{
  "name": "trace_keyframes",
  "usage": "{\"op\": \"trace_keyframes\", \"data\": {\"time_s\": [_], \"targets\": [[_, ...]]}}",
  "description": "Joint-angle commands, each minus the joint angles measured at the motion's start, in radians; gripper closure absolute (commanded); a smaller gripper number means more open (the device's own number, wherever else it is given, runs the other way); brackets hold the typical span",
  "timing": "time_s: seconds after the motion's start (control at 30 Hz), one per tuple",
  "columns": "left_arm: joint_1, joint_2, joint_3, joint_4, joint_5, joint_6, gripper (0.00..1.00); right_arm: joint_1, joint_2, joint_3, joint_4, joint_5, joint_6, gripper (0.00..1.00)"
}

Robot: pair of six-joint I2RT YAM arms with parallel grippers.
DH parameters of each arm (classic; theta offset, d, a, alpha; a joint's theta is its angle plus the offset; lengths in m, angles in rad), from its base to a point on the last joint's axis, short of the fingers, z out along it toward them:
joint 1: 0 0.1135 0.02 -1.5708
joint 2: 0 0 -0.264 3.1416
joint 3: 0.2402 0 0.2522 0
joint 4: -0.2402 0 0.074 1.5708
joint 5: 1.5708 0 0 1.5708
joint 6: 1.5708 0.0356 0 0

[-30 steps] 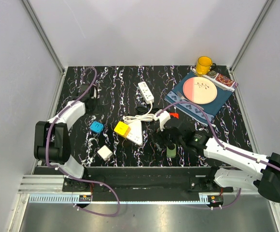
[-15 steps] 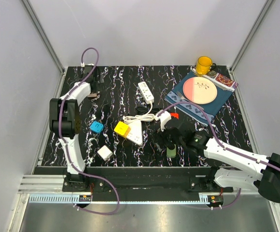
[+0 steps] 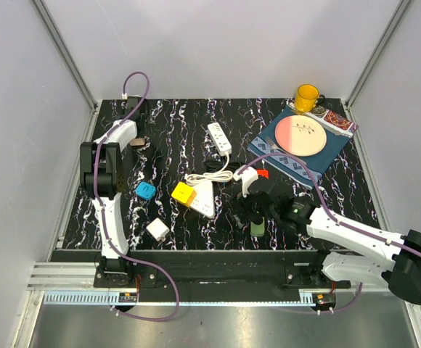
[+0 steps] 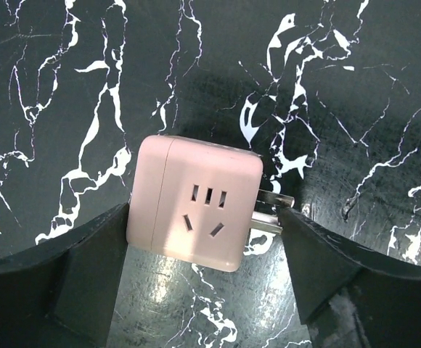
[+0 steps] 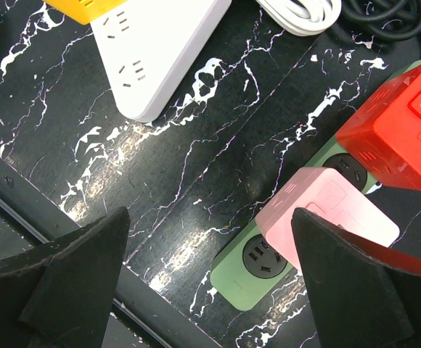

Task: Insert the plug
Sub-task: Pick up the plug from the center of the board.

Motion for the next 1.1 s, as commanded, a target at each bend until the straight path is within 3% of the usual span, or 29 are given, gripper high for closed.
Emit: {"op": "trace_keyframes", "data": {"time_s": [0.0, 0.27, 0.43, 0.8, 1.07], "targets": [[0.009, -0.001, 0.044, 0.005, 0.0, 0.037, 0.2, -0.004, -0.01, 0.008, 0.009, -0.001, 0.007, 0.02], [0.009, -0.087, -0.013, 0.011, 0.127, 0.058, 0.41, -0.005, -0.016, 0.017, 0.0, -0.006, 0.014, 0.03], [0.009, -0.22, -0.155, 0.045, 0.238, 0.067, 0.43, -0.005, -0.056, 0.022, 0.0, -0.025, 0.029, 0.03], [-0.021, -0.672, -0.449, 0.139, 0.538, 0.041, 0.44, -0.005, -0.126, 0.056, 0.009, -0.067, 0.115, 0.03], [-0.185, -0.976, -0.634, 0.155, 0.615, 0.069, 0.44, -0.005, -0.129, 0.112, 0.109, -0.082, 0.178, 0.03]]}}
